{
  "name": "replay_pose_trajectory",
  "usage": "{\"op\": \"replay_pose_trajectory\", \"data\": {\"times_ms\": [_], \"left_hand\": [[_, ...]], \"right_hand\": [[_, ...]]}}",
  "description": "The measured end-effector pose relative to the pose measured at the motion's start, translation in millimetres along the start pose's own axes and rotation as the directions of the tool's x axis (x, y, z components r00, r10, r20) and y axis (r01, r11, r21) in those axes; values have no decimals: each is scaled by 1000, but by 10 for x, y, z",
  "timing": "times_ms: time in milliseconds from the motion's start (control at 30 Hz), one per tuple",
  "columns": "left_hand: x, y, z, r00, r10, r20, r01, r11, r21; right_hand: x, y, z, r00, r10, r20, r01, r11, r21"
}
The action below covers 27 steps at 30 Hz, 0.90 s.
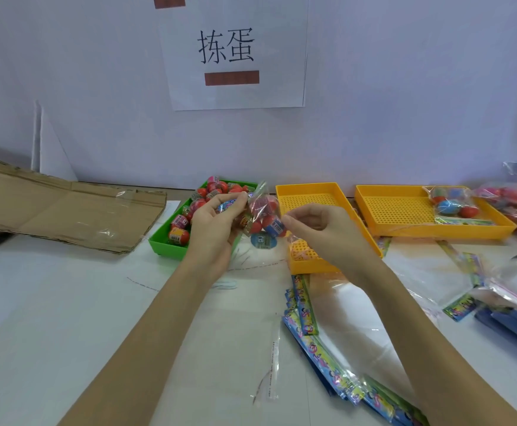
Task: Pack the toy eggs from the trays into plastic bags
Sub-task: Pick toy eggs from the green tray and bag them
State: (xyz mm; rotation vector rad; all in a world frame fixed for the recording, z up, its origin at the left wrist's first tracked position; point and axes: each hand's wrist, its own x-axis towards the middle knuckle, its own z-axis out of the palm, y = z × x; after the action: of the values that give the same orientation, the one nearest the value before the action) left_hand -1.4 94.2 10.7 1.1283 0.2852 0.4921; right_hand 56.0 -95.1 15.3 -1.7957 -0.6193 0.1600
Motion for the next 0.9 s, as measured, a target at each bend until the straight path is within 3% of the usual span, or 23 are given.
{"op": "replay_pose_trajectory", "data": {"times_ms": [133,200,300,400,500,633,767,900], "left_hand": [[-1,7,-11,1000,1,-29,-4,996,-89],[-5,20,-8,1000,-6,-3,6,995,-98],[19,64,-52,994,94,61,-103,980,169],[2,61,-116,971,165,174,-226,876,426],[-43,18,-78,942,298,154,-335,827,452],[-57,-61,0,849,502,164,-497,653,571],[-44,-61,-5,852,522,48,-482,744,463],[-2,-51,-64,853,522,-3,-461,757,464]], "right_hand": [[8,20,53,978,35,-204,-8,991,130],[4,-15,53,973,10,-232,15,994,105],[-5,-73,-1,988,-42,-146,44,999,8],[-14,-85,-58,995,-51,-87,51,999,2],[-11,-79,-81,998,-15,-67,16,1000,18],[4,-75,-65,998,1,-69,2,999,44],[-37,-61,-64,967,131,219,-157,982,106],[-33,-59,-94,958,116,263,-165,972,169]]}}
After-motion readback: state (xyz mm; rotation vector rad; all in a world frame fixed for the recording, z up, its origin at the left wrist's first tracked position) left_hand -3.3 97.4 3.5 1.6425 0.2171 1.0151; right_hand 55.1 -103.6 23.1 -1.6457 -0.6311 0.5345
